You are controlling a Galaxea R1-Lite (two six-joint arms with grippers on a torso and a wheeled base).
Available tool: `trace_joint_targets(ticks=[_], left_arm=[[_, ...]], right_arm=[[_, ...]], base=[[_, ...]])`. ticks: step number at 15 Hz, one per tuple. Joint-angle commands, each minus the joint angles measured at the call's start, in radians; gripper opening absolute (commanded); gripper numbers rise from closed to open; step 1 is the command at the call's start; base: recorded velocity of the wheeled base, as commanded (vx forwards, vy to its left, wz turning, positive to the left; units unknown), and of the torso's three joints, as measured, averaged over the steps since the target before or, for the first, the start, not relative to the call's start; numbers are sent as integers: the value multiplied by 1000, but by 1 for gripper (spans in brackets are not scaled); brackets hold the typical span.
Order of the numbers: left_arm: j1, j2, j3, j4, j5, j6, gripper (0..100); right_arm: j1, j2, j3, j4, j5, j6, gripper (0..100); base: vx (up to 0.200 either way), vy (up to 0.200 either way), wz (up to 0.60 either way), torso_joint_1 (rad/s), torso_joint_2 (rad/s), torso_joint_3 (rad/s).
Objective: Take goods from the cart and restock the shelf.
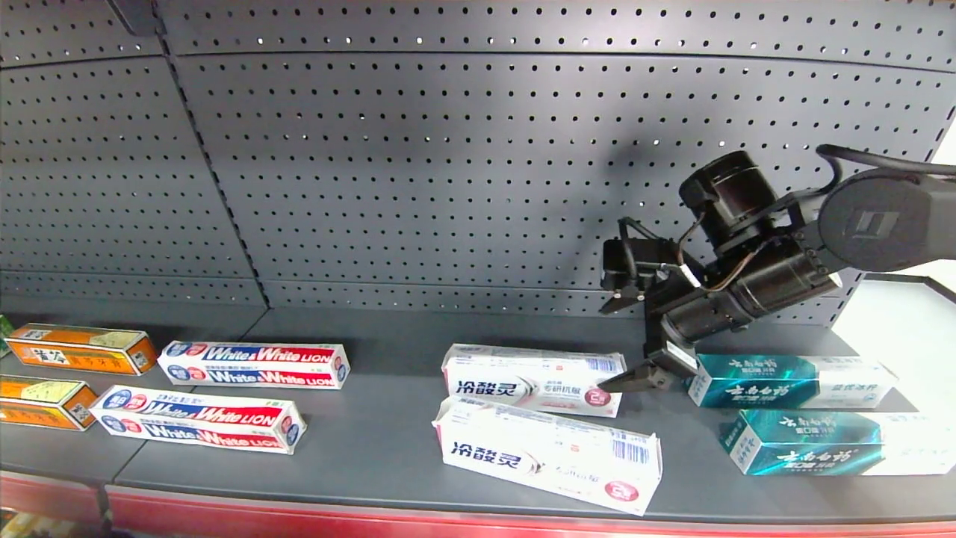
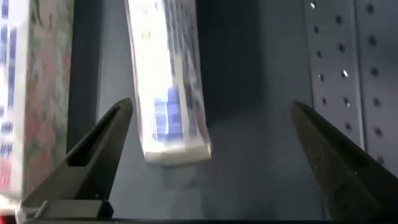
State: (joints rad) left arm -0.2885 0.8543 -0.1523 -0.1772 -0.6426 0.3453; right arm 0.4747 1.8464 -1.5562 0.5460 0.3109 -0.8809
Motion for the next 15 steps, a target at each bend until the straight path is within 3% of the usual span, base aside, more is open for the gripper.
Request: trace_joint_targets(ticks=[1, 7, 15], left_arm=[[2, -6, 0, -1, 0, 0, 100], [6, -7, -15, -4, 6, 0, 100], [6, 22, -62, -7, 38, 0, 100]], right_arm=[[-16, -68, 28, -1, 10, -1, 100], [-18, -219, 96, -14, 25, 5, 100], [19, -510, 485, -89, 53, 14, 100]], base=[[0, 0, 0, 0, 0, 0], [0, 0, 0, 0, 0, 0], [0, 0, 0, 0, 0, 0]])
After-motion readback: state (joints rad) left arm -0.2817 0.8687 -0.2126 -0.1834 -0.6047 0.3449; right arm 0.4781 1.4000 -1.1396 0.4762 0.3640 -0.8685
